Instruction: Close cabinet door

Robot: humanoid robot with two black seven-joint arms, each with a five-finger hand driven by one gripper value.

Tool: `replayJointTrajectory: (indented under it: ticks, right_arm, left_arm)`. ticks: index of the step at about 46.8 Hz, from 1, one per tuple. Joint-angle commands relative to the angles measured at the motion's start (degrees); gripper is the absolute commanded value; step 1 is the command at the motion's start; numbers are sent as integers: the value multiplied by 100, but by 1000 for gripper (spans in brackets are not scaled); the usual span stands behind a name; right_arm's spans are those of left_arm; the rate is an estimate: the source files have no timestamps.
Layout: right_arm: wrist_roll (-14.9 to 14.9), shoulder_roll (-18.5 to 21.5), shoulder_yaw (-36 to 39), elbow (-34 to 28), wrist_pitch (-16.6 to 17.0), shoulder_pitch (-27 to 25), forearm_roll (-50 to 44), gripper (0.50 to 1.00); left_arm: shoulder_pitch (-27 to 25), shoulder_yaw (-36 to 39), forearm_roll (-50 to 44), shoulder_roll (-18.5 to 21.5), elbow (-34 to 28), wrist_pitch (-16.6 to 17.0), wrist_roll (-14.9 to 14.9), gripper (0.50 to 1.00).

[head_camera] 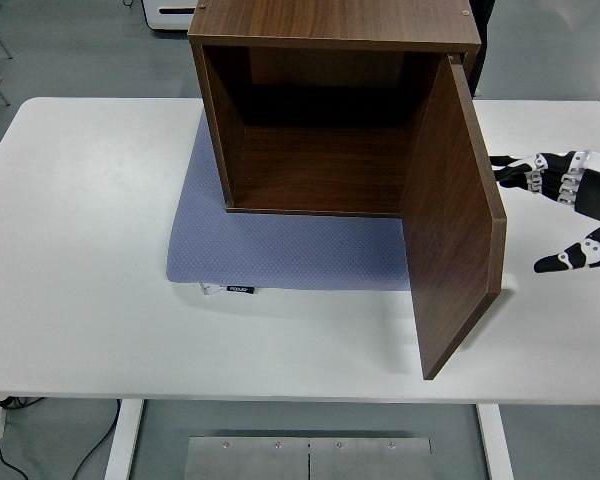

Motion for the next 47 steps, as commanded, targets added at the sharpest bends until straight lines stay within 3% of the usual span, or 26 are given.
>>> replayJointTrajectory:
  ticks: [1, 21, 47]
  right_arm:
    - [-1, 49, -21, -1, -5, 53, -4, 1000]
    - [-89, 418, -469, -10, -128, 642, -13, 1000]
    - [-151, 761, -732, -19, -181, 844, -22, 1000]
  left_arm:
    - [0, 0, -2, 0, 0, -3, 0, 1000]
    - [0, 0, -2, 0, 0, -3, 0, 1000]
    - [0, 0, -2, 0, 0, -3, 0, 1000]
